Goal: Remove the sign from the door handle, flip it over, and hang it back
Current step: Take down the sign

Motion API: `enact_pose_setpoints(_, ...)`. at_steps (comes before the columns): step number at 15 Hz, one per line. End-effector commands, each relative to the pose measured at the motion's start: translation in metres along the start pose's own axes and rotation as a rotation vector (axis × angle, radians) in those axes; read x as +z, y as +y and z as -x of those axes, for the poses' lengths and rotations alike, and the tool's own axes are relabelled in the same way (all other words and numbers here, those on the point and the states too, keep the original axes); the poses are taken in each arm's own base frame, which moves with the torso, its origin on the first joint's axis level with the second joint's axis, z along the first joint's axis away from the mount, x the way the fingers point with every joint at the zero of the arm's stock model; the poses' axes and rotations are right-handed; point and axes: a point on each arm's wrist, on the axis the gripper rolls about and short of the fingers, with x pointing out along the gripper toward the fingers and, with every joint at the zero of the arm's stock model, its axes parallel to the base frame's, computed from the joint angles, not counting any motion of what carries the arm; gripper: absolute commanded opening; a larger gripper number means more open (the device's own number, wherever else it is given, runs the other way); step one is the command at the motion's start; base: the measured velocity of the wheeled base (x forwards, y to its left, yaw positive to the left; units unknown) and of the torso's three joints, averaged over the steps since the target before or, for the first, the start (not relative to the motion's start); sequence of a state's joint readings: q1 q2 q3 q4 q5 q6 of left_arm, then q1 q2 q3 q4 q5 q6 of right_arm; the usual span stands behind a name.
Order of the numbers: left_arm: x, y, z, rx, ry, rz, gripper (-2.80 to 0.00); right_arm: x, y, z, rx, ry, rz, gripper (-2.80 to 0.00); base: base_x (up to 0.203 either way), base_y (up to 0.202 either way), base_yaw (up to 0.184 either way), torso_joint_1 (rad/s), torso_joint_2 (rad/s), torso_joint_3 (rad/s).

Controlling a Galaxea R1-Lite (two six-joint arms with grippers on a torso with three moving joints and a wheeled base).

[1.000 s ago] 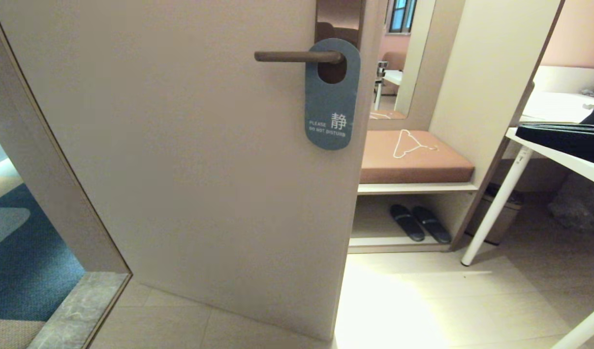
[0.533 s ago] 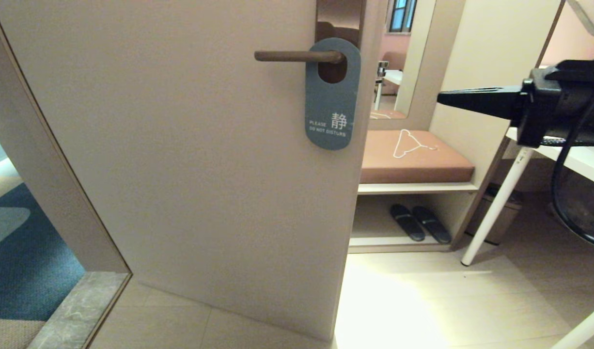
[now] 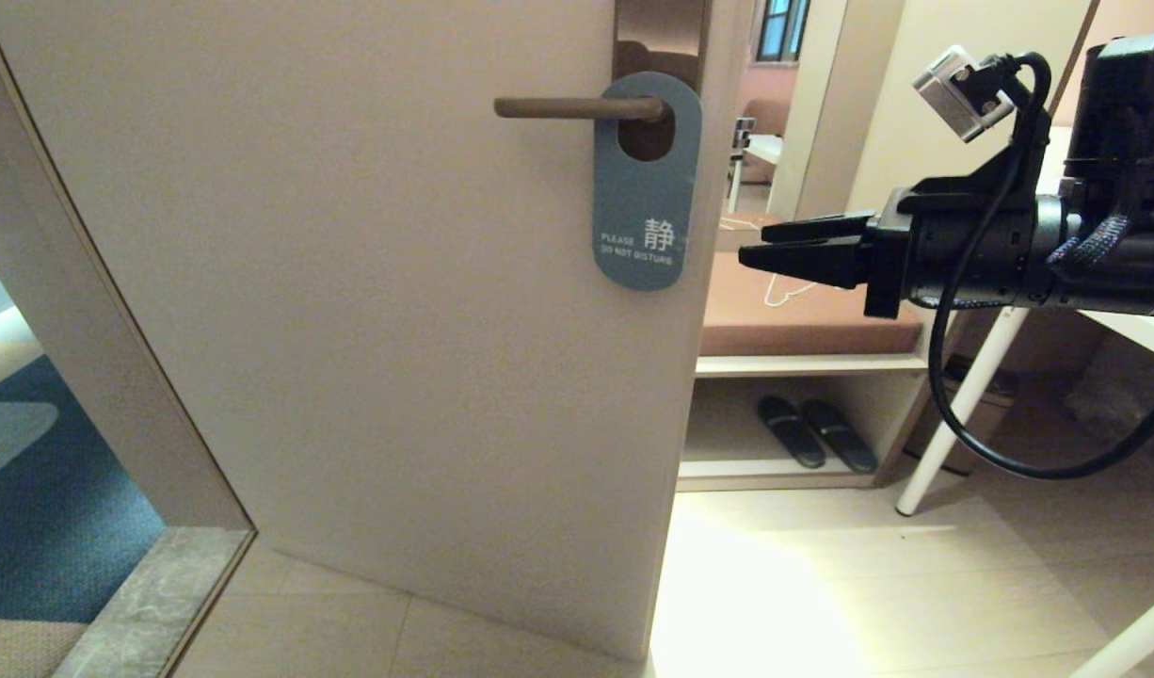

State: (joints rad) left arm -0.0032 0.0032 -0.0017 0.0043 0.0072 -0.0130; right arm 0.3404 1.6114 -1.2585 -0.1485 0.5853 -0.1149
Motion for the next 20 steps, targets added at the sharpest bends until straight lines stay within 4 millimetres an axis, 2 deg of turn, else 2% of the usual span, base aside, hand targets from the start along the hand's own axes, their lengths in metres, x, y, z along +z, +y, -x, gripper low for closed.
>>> enact_pose_setpoints(1, 0.0, 0.0, 0.0, 0.001, 0.0, 0.001, -2.8, -0.003, -0.003, -0.005, 0.004, -0.003, 0.0, 0.0, 0.0, 0.0, 0.0, 0.0, 0.0, 0.0)
enact_pose_setpoints(5, 0.0, 0.0, 0.0, 0.001, 0.0, 0.001, -2.8, -0.002, -0.007, -0.012, 0.003, -0.022, 0.009, 0.0, 0.0, 0.0, 0.0, 0.0, 0.0, 0.0)
enact_pose_setpoints(11, 0.0, 0.0, 0.0, 0.001, 0.0, 0.001, -2.8, -0.007, -0.017, -0.038, 0.016, -0.076, -0.013, 0.0, 0.0, 0.0, 0.0, 0.0, 0.0, 0.0)
enact_pose_setpoints(20, 0.0, 0.0, 0.0, 0.001, 0.0, 0.001, -2.8, -0.011, -0.024, -0.054, 0.045, -0.129, -0.029, 0.0, 0.0, 0.0, 0.0, 0.0, 0.0, 0.0)
